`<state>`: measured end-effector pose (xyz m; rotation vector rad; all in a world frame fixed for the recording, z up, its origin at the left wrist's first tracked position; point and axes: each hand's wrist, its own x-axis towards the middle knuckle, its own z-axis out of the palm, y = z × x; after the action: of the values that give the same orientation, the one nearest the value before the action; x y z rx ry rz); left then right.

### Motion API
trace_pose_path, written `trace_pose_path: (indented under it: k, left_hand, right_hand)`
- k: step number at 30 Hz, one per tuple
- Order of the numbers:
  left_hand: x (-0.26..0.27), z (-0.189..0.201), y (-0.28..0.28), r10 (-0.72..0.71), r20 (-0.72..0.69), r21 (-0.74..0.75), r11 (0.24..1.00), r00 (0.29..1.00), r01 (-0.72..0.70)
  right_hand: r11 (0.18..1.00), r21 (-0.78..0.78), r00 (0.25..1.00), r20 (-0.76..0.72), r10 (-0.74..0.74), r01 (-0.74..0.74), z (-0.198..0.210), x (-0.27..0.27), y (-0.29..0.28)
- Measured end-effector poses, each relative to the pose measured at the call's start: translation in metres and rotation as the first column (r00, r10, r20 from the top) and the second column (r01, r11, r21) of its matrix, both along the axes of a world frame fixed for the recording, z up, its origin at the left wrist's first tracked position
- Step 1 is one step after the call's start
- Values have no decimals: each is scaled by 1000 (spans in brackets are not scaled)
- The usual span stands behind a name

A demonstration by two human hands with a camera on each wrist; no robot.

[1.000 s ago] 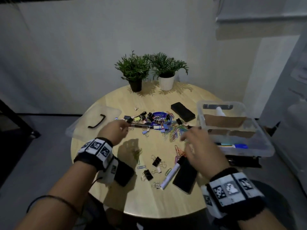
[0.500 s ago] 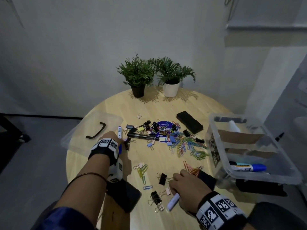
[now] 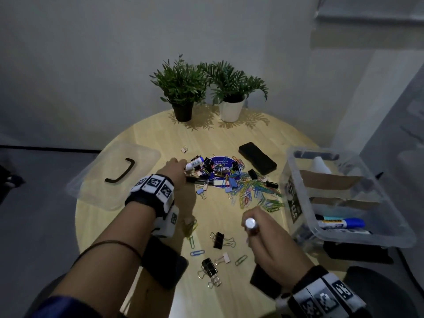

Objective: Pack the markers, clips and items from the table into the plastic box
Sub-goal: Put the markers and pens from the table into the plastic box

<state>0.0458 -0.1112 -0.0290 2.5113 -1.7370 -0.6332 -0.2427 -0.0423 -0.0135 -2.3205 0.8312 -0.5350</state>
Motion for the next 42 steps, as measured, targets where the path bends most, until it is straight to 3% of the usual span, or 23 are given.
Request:
trace_pose_path:
  k: [4,6,9,11,13,16,18,19,21,23,26,28,30,32,34,37,42]
  left_hand:
    - [-7,-14,-10,-25,96,128,992,995,13]
    - [-10,-18,-8,-5,147,114,993,989,-12]
    - [-14,-16,-4,-26,197,110,994,980,4]
    - [-14,-13,-1,-24,217,107,994,976,0]
    - [-14,-8,7,19,220,76,996,975,-36]
    - [-23,2,26,36,177,-13,999,984,-34]
    - [-34,9,43,25,131,-84,996,991,-14]
    - [-41,12,52,19,100,-111,994,995,-8]
    - [-56,19,71,-20,66,-142,989,998,30]
    - [-67,23,86,-91,55,-151,984,994,98]
    - [-76,27,105,-163,10,-161,974,987,162]
    - [-86,33,116,-198,-2,-157,968,980,195]
    - [-105,46,123,-253,30,-179,950,967,254]
    - [-136,63,120,-311,111,-227,917,944,329]
    - [-173,81,107,-362,160,-280,876,918,394]
    - [-229,95,75,-430,240,-313,815,871,488]
    - [-309,96,23,-504,295,-58,838,811,542]
  right_hand:
    - [966,-71,903,377,-204,248,36,-24,-10]
    - [918,-141,865,412,-287,371,51,-44,-21]
    - [861,-187,852,347,-393,473,58,-75,-40]
    - [859,-156,863,232,-449,488,52,-93,-54]
    - [863,-97,861,-67,-503,496,43,-105,-66]
    - [910,-126,731,-558,-394,395,35,-107,-73]
    - [936,-182,644,-685,-340,300,35,-102,-74]
    - [928,-162,627,-698,-347,334,35,-101,-75]
    - [918,-119,630,-693,-349,377,36,-101,-74]
    - [924,-86,710,-614,-344,373,37,-105,-71]
    - [870,-73,812,-328,-483,488,43,-124,-67]
    - [785,-192,772,-154,-617,589,41,-142,-67]
    - [710,-248,718,-73,-692,659,37,-158,-68]
    - [709,-165,700,-118,-704,685,33,-169,-66]
    - [723,25,710,-216,-670,691,34,-174,-61]
    - [738,175,759,-170,-629,651,32,-182,-60]
    - [762,260,798,-67,-599,593,18,-188,-70]
